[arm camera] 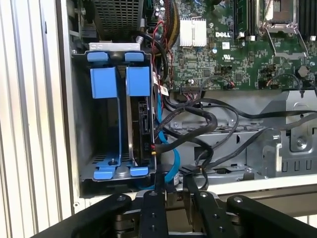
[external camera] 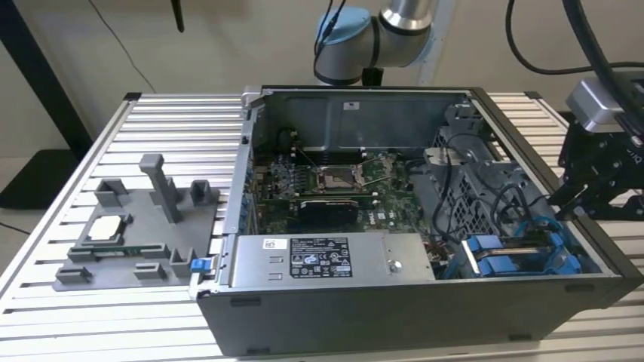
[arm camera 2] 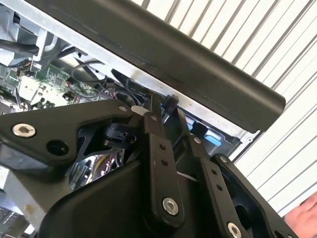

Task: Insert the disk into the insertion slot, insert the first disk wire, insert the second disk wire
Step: 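Insert the second disk wire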

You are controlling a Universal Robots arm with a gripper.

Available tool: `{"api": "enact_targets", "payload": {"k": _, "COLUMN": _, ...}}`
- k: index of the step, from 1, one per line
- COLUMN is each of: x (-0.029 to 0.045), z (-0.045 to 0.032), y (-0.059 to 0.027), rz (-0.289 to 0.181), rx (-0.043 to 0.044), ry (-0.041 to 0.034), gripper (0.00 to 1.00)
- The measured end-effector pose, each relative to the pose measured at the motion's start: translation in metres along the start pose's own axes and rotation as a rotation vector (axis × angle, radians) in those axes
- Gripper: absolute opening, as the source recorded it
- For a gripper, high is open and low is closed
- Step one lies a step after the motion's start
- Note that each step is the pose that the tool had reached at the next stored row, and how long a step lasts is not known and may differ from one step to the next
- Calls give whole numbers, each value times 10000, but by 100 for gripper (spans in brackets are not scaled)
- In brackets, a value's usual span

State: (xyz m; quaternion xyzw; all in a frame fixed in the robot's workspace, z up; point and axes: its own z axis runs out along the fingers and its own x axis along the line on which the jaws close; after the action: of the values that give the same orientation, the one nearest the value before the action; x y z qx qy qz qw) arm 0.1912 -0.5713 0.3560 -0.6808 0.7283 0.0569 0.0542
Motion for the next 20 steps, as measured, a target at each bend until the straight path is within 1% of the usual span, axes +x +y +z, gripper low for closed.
{"api": "enact_targets", "payload": {"k": 9, "x": 0, "z": 3, "y": -1, "rz": 7, "rx": 2, "ry": -27, "gripper": 0}}
{"api": "enact_targets", "payload": {"k": 15, "x": -9, "z": -67, "y": 16, "rz": 36, "rx": 5, "ry": -51, "gripper": 0}}
{"api": "enact_targets", "payload": {"k": 18, "x": -9, "z": -88, "y": 61, "rz": 73, "rx": 11, "ry": -58, "gripper": 0}}
{"api": "enact_targets", "payload": {"k": 20, "x": -12, "z": -120, "y": 85, "rz": 109, "rx": 14, "ry": -75, "gripper": 0}}
